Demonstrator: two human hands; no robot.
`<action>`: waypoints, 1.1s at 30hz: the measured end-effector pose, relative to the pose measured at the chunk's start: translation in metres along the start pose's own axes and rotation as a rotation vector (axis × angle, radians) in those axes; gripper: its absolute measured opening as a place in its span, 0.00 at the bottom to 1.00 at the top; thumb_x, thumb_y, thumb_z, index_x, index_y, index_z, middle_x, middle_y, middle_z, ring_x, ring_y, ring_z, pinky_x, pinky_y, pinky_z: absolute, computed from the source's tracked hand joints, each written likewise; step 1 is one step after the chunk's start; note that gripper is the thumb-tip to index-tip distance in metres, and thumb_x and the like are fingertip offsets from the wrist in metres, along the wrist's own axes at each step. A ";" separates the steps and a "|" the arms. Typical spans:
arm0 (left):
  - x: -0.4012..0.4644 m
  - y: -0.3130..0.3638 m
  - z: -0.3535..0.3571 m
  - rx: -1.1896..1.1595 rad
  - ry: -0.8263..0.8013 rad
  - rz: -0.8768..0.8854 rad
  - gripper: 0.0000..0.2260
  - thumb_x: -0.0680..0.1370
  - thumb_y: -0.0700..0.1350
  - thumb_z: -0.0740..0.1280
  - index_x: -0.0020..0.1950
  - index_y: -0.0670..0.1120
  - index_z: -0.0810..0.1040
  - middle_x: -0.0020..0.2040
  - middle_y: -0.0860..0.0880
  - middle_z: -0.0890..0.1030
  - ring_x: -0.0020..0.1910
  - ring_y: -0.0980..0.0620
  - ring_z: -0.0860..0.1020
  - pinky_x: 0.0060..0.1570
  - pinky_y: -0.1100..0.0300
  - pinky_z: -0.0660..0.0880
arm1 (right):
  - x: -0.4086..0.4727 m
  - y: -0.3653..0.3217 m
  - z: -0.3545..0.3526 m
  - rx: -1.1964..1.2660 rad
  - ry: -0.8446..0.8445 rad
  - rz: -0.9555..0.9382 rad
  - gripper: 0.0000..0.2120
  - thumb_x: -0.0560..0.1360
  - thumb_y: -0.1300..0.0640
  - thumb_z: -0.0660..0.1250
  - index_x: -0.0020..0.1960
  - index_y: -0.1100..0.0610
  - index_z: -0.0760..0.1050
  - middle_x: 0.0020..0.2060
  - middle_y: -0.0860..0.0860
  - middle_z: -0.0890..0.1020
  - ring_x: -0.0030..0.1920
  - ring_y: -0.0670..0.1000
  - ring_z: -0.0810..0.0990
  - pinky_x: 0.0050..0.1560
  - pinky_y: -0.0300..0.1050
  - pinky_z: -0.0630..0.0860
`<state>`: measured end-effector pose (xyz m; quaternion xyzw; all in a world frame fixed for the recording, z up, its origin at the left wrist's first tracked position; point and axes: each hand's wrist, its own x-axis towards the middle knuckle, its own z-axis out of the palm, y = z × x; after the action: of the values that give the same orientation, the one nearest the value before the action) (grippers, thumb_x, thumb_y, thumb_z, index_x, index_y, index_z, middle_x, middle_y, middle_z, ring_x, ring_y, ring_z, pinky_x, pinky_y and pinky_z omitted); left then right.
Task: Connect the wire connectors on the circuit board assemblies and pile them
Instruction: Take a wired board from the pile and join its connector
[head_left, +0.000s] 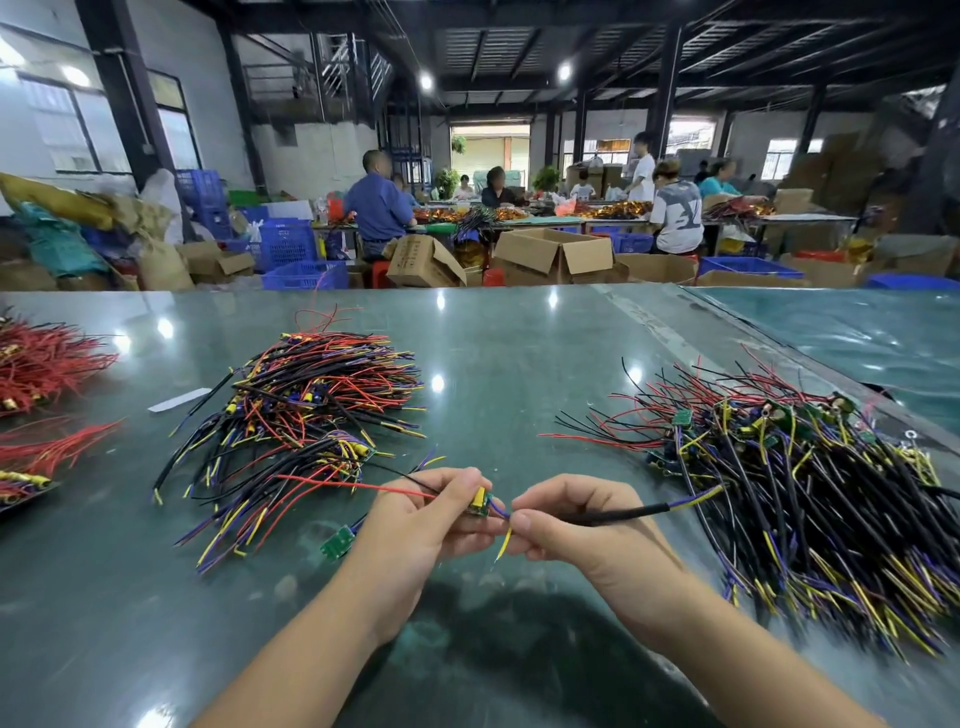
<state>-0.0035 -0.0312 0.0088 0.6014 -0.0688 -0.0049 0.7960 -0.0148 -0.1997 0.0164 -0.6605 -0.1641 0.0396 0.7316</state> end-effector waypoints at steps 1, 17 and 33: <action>0.000 0.000 0.000 -0.008 -0.002 -0.003 0.12 0.71 0.48 0.68 0.45 0.39 0.79 0.39 0.39 0.83 0.35 0.48 0.83 0.33 0.62 0.78 | 0.000 0.001 0.000 -0.020 0.005 -0.020 0.09 0.70 0.67 0.71 0.37 0.55 0.83 0.34 0.56 0.85 0.34 0.49 0.83 0.37 0.37 0.78; 0.000 -0.006 0.006 -0.029 -0.068 -0.059 0.06 0.70 0.45 0.70 0.44 0.45 0.77 0.38 0.43 0.82 0.37 0.49 0.82 0.38 0.61 0.79 | 0.011 0.013 -0.002 -0.189 0.231 -0.148 0.12 0.70 0.72 0.70 0.35 0.56 0.76 0.26 0.50 0.80 0.28 0.47 0.77 0.32 0.36 0.73; 0.000 -0.006 0.011 0.119 0.046 0.122 0.09 0.69 0.30 0.72 0.41 0.42 0.77 0.36 0.44 0.82 0.33 0.52 0.80 0.34 0.64 0.77 | 0.010 0.008 0.002 0.112 0.258 -0.025 0.06 0.71 0.69 0.70 0.38 0.61 0.76 0.30 0.55 0.82 0.31 0.48 0.80 0.33 0.36 0.76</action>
<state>-0.0045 -0.0435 0.0061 0.6421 -0.0869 0.0615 0.7591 -0.0050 -0.1943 0.0109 -0.6163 -0.0746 -0.0455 0.7826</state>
